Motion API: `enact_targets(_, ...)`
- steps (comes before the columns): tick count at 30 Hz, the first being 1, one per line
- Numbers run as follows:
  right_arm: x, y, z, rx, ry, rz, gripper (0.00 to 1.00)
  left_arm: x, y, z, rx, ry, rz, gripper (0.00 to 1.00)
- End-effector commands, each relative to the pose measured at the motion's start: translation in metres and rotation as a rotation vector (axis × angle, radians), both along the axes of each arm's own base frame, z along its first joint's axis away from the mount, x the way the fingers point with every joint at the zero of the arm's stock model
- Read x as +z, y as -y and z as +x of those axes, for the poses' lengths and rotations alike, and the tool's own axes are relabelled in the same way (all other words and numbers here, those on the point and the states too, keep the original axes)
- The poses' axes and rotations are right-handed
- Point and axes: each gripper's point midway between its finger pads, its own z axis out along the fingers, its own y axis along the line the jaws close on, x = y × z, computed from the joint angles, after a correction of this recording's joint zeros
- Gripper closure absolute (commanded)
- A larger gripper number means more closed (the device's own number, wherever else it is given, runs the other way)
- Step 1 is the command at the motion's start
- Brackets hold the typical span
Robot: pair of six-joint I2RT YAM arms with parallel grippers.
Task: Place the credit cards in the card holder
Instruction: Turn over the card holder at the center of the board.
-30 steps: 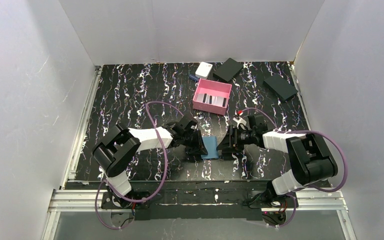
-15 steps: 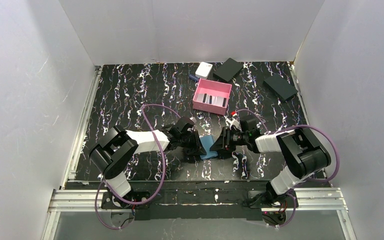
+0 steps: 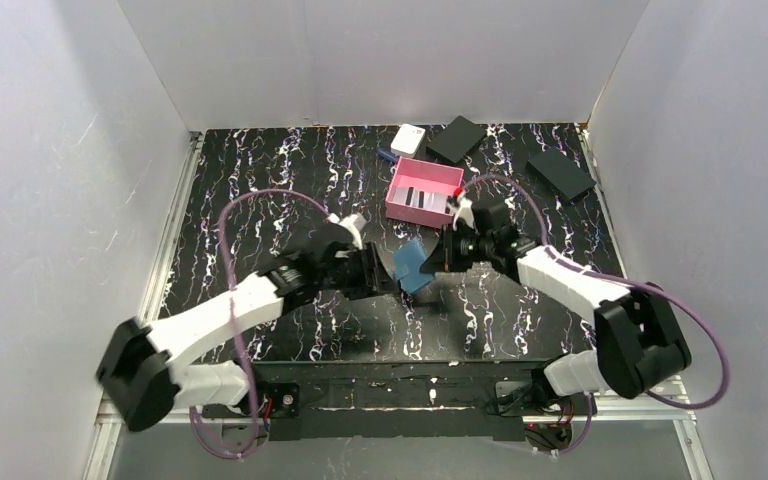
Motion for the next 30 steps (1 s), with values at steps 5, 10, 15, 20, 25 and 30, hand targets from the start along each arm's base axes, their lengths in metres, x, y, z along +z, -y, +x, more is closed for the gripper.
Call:
enact_targets(5, 0.049, 0.038, 0.011, 0.002, 0.245, -0.64, 0.99, 0.047, -0.087, -0.023, 0.141, 0.113, 0.118, 0.38)
enact_targets(10, 0.053, 0.019, 0.009, -0.083, 0.403, -0.961, 0.99, 0.053, -0.124, -0.038, 0.255, 0.139, 0.132, 0.31)
enact_targets(15, 0.044, -0.015, -0.005, -0.059, 0.571, -1.167, 0.99, 0.055, -0.163, -0.053, 0.373, 0.165, 0.146, 0.3)
enact_targets(20, 0.019, -0.056, -0.029, 0.067, 0.647, -1.2, 0.9, 0.057, -0.189, -0.066, 0.455, 0.176, 0.126, 0.3)
enact_targets(25, -0.018, -0.097, -0.063, 0.227, 0.554, -1.043, 0.51, 0.053, -0.203, -0.07, 0.517, 0.18, 0.127, 0.3)
enact_targets(30, -0.01, -0.137, -0.089, 0.343, 0.488, -0.78, 0.26, 0.05, -0.206, -0.07, 0.533, 0.169, 0.145, 0.3)
